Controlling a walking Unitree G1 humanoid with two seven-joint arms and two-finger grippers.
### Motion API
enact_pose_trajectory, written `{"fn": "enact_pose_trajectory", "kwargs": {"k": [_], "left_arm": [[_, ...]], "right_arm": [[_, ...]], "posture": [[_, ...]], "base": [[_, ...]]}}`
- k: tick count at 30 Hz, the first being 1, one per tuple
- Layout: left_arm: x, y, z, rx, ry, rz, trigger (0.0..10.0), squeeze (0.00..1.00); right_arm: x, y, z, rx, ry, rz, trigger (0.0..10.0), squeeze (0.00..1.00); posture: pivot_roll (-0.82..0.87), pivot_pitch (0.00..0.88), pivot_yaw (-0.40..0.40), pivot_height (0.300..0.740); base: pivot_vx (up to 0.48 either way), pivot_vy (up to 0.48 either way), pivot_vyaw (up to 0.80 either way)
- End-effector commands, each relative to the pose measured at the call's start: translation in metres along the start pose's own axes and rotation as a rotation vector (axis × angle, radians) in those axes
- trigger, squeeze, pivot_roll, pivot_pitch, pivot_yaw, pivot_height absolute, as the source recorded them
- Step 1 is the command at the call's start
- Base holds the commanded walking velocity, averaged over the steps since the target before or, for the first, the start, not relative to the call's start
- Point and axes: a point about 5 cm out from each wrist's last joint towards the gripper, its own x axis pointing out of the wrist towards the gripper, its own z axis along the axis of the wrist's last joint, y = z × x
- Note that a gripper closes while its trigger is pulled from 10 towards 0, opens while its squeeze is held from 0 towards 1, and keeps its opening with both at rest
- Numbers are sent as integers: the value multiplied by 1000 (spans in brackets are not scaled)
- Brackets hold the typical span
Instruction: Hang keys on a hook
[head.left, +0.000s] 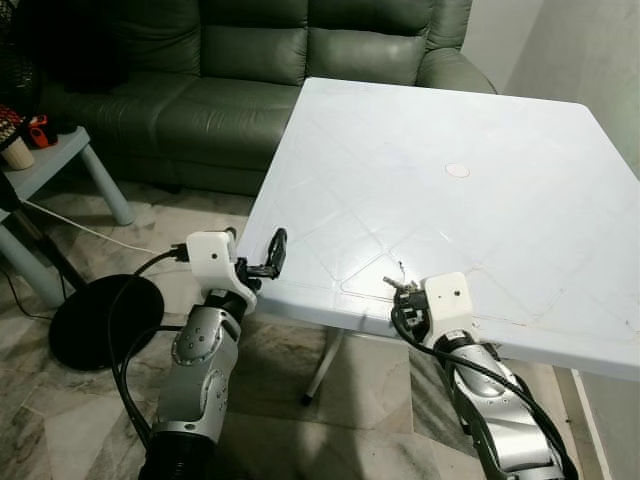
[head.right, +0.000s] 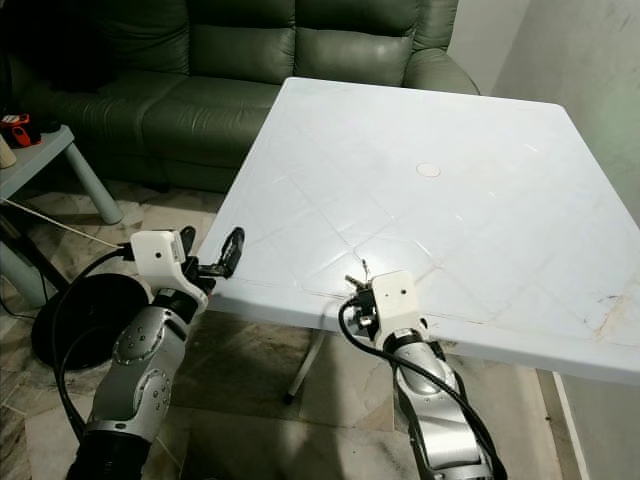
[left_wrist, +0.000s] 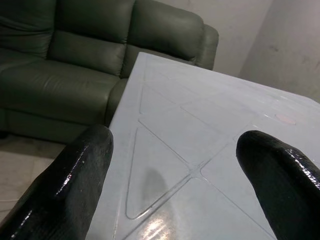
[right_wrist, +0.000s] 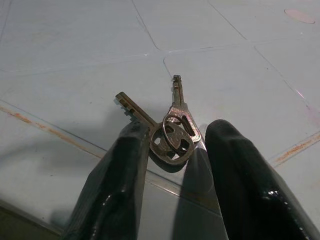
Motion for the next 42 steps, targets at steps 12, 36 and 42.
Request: {"fn": "enact_pose_trajectory", "kwargs": {"k": [12, 36, 42], "left_arm": [[0, -1, 2, 8, -6, 2, 10000, 0], [2, -2, 2, 10, -4, -7, 10000, 0], [2, -1, 2, 12, -8, 1, 10000, 0]], "right_arm": [[-2, -1, -6, -17, 17, -26, 0, 0], [0, -3, -8, -14, 20, -85, 8157, 0], [3, -10, -10, 2, 42, -136, 10000, 1000]], "posture": [[-46, 93, -48, 732], [-47, 78, -42, 732], [-45, 75, -42, 732]], "base": [[0, 0, 0], [0, 0, 0], [0, 0, 0]]}}
